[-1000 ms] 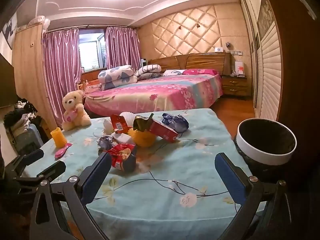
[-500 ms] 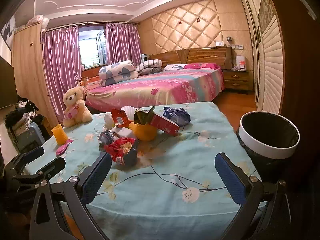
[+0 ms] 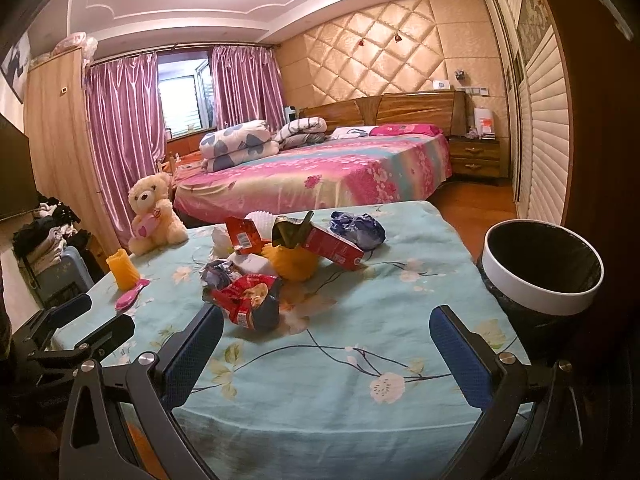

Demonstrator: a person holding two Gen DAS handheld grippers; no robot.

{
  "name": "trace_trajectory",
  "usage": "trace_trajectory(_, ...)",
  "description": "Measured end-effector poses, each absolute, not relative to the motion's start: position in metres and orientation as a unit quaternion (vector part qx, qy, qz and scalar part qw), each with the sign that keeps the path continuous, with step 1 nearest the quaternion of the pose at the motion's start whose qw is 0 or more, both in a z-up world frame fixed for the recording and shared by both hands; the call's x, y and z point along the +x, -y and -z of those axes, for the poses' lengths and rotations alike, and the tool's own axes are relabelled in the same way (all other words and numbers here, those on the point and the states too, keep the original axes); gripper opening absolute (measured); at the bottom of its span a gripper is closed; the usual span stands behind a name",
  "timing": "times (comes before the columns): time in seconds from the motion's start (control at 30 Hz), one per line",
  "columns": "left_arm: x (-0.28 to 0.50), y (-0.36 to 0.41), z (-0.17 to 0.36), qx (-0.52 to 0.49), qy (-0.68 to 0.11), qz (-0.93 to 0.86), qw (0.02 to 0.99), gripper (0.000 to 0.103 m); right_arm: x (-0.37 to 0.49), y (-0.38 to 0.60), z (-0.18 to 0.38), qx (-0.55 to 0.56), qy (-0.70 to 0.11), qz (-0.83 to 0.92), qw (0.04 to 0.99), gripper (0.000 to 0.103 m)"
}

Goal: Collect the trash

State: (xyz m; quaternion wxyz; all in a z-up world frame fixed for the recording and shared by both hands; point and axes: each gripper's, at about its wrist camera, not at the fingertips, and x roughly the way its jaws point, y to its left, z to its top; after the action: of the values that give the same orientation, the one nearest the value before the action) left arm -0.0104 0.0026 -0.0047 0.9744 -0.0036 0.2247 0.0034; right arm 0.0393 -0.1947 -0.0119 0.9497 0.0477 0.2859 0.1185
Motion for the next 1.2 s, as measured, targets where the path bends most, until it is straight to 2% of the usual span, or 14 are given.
trace_trajectory(1.2, 0.001, -0.013, 0.015, -0.013, -0.241, -0.008, 0.97, 0.102, 0.046, 0.182, 0.015, 0.057, -0.302, -0.153, 0.939, 0.103)
